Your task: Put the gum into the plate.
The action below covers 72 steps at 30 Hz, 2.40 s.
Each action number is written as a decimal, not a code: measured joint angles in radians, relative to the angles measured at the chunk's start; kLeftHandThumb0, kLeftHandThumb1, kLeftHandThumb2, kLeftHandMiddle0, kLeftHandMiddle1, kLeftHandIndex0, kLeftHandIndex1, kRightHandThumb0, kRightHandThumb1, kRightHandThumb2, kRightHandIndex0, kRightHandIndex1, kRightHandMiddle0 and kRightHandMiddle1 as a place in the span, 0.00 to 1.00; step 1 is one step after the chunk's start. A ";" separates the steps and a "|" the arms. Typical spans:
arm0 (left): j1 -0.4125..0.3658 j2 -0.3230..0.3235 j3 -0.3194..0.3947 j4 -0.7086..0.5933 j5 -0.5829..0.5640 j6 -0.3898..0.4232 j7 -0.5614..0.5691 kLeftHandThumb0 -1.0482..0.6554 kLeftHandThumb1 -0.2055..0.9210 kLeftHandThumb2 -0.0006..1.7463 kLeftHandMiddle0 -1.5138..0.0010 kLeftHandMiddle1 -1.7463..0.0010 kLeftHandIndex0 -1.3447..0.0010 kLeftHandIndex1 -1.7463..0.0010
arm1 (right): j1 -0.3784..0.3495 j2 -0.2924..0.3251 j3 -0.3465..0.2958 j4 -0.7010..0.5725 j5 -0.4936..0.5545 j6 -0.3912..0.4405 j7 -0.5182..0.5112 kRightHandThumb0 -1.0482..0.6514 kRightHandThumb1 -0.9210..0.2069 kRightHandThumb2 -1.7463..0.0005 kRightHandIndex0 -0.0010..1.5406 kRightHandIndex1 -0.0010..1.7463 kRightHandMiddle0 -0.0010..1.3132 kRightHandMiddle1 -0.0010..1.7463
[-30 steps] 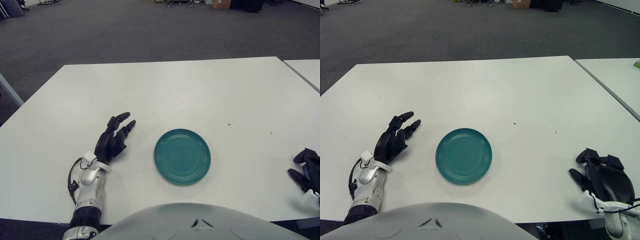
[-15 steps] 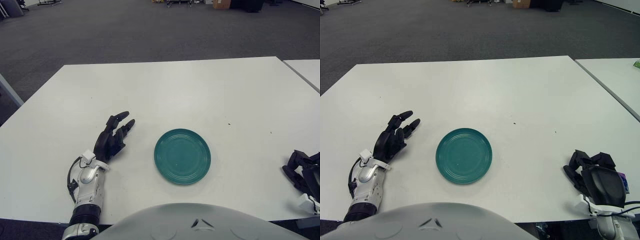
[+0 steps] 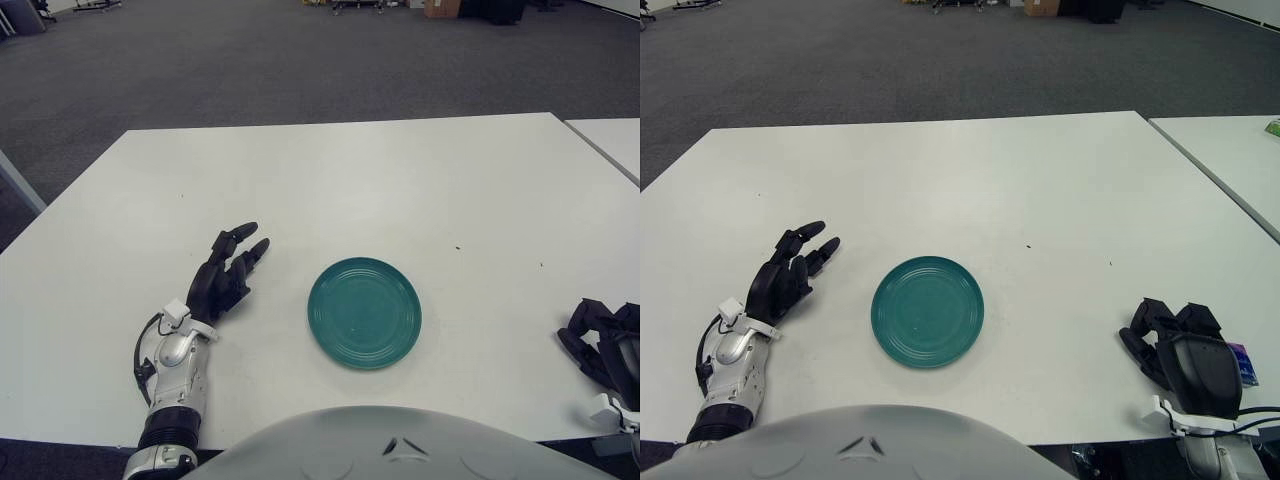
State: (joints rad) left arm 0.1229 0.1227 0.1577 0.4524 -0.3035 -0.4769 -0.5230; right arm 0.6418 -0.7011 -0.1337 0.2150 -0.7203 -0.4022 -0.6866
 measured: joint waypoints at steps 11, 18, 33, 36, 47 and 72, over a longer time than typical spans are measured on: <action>-0.002 0.000 0.001 0.003 0.000 0.001 0.000 0.10 1.00 0.46 0.65 0.98 1.00 0.52 | -0.006 -0.012 0.021 0.004 -0.005 0.001 -0.028 0.35 0.00 0.72 0.71 1.00 0.62 1.00; -0.004 0.001 0.001 0.005 0.000 0.001 0.000 0.10 1.00 0.46 0.65 0.98 1.00 0.52 | -0.010 -0.019 0.029 0.004 -0.005 0.004 -0.029 0.35 0.00 0.72 0.70 1.00 0.61 1.00; -0.015 0.004 0.006 0.019 -0.001 -0.001 0.000 0.10 1.00 0.46 0.65 0.98 1.00 0.52 | -0.020 -0.011 0.055 -0.046 -0.017 0.034 -0.024 0.34 0.02 0.73 0.69 1.00 0.60 1.00; -0.016 0.004 0.007 0.021 -0.001 -0.001 0.000 0.10 1.00 0.46 0.65 0.98 1.00 0.52 | -0.020 0.005 0.067 -0.090 -0.017 0.049 -0.012 0.34 0.02 0.73 0.69 1.00 0.60 1.00; -0.024 0.003 0.008 0.027 -0.001 -0.002 0.000 0.10 1.00 0.46 0.65 0.98 1.00 0.52 | -0.004 0.044 0.100 -0.197 -0.054 0.057 0.016 0.35 0.02 0.72 0.73 1.00 0.64 1.00; -0.042 0.008 0.020 0.053 -0.006 -0.002 -0.016 0.10 1.00 0.46 0.64 0.98 1.00 0.52 | -0.008 0.072 0.084 -0.175 0.036 0.005 0.016 0.36 0.01 0.72 0.74 1.00 0.64 1.00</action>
State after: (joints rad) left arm 0.0809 0.1304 0.1776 0.5057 -0.3090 -0.4790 -0.5387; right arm 0.6343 -0.6290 -0.0498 0.0397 -0.6845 -0.3974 -0.6701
